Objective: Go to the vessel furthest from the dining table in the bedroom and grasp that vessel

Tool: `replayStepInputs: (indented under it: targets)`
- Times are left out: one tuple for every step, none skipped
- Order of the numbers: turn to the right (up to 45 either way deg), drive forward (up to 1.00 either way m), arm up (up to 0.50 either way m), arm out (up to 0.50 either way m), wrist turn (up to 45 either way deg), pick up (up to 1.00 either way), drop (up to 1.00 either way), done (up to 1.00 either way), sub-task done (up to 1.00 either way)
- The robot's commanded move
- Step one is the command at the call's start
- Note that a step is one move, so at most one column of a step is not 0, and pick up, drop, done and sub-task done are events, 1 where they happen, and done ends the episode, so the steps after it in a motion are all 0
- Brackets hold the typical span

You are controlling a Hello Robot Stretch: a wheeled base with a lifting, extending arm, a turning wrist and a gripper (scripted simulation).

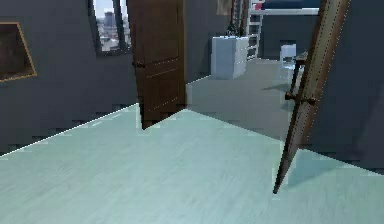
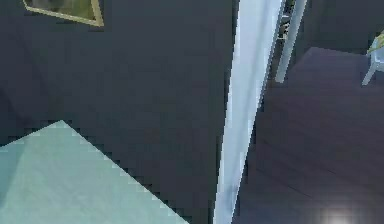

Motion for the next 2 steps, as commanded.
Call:
replayStepInputs:
  targets:
    - [0.0, 1.0, 0.0, 0.0, 0.0, 0.0, 0.0, 0.0, 0.0]
    - [3.0, 0.0, 0.0, 0.0, 0.0, 0.0, 0.0, 0.0, 0.0]
